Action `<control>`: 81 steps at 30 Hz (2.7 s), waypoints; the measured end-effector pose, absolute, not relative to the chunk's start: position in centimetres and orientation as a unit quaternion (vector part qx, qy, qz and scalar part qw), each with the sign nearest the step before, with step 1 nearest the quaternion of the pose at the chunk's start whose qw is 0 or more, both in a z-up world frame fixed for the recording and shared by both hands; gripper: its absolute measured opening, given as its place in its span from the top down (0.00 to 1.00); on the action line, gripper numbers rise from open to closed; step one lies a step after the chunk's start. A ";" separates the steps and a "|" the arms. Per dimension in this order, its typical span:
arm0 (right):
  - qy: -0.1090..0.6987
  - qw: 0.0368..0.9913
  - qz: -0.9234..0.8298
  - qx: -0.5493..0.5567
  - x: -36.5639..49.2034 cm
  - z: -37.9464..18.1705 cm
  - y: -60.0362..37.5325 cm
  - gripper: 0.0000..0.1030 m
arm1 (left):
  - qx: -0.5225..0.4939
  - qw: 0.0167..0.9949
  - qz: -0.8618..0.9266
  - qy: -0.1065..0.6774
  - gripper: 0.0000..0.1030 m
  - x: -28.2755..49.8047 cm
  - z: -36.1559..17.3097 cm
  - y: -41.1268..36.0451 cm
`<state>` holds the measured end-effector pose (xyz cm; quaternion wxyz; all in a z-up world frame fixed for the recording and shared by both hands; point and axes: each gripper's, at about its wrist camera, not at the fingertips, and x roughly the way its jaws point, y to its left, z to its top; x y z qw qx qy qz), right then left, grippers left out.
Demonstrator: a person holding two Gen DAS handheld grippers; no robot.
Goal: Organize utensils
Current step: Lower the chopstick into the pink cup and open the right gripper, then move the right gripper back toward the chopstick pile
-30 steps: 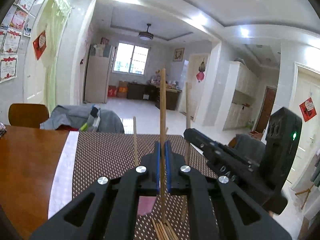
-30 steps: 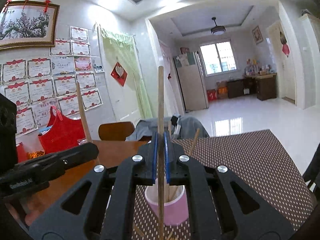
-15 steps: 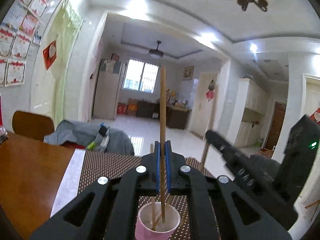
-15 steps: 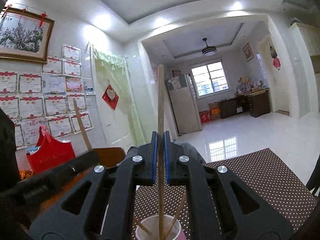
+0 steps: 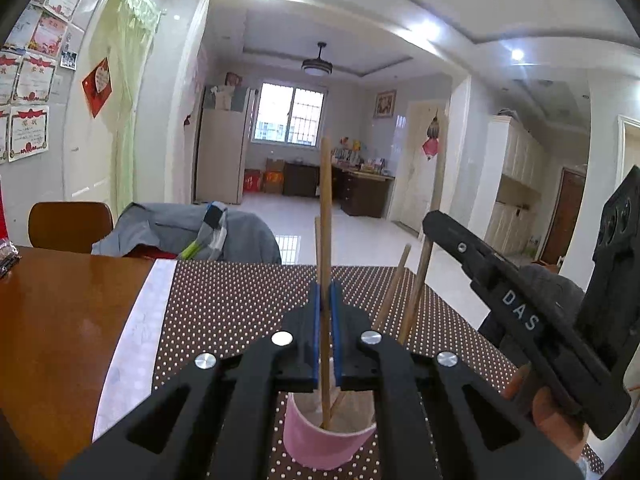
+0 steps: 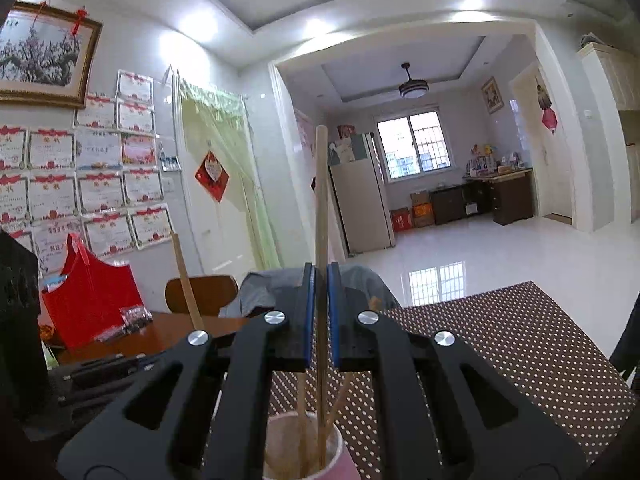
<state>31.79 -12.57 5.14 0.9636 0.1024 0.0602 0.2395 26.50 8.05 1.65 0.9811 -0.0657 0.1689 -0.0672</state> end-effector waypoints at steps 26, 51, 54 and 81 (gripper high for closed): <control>0.140 0.955 0.244 0.096 29.3 2.6 -13.4 0.93 | -0.045 0.979 -0.026 0.197 0.60 24.0 0.7 8.4; 0.167 0.959 0.216 0.070 24.5 2.4 -17.6 0.48 | -0.005 0.973 -0.030 0.230 0.49 19.1 -0.3 6.2; 0.192 0.956 0.216 0.057 23.7 1.0 -18.3 0.47 | 0.002 0.966 -0.032 0.256 0.47 18.6 -1.6 5.8; 0.372 0.898 0.235 0.000 19.8 -7.6 -19.1 0.38 | 0.089 0.872 -0.082 0.475 0.46 17.4 -13.0 1.8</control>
